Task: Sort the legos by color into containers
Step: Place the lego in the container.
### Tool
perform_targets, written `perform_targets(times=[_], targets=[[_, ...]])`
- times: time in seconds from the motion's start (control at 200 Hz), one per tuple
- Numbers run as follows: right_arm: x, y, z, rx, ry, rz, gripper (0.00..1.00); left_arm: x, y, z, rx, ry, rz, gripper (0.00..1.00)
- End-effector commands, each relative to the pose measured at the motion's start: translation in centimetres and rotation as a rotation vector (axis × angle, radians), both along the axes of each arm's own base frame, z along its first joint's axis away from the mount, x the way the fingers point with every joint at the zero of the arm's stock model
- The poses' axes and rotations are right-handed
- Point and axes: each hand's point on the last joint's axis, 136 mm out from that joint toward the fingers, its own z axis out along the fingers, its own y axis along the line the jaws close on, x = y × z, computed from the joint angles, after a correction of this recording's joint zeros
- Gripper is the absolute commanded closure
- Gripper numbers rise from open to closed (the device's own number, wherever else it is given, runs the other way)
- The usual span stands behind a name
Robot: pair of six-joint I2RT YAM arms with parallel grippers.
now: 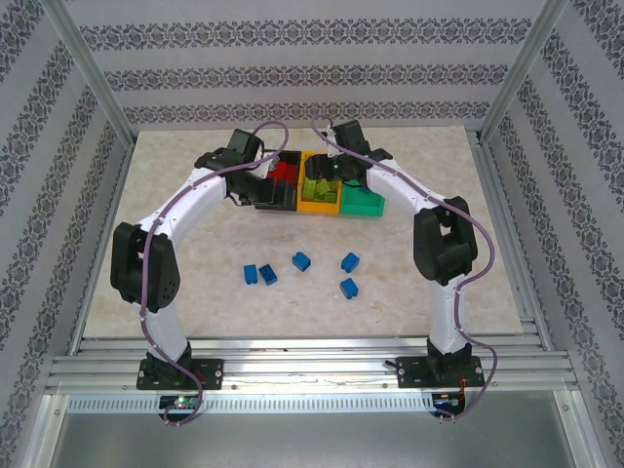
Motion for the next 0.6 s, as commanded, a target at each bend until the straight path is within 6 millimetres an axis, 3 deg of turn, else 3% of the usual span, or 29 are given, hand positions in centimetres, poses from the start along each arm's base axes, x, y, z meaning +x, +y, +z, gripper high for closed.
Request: perform_targets(times=[0.0, 0.275, 0.465, 0.595], targets=[[-2.0, 0.5, 0.8, 0.015, -0.009, 0.037, 0.38, -0.1, 0.8, 1.1, 0.016, -0.034, -0.003, 0.23], [-10.0, -0.8, 0.2, -0.051, -0.041, 0.122, 0.38, -0.2, 0.0, 0.6, -0.023, 0.002, -0.020, 0.22], [-16.4, -3.8, -2.8, -0.122, 0.045, 0.139, 0.38, -0.3, -0.6, 0.2, -0.056, 0.026, -0.029, 0.22], [-19.5, -5.8, -4.8, -0.159, 0.109, 0.124, 0.38, -0.3, -0.9, 0.2, -0.073, 0.033, -0.029, 0.22]])
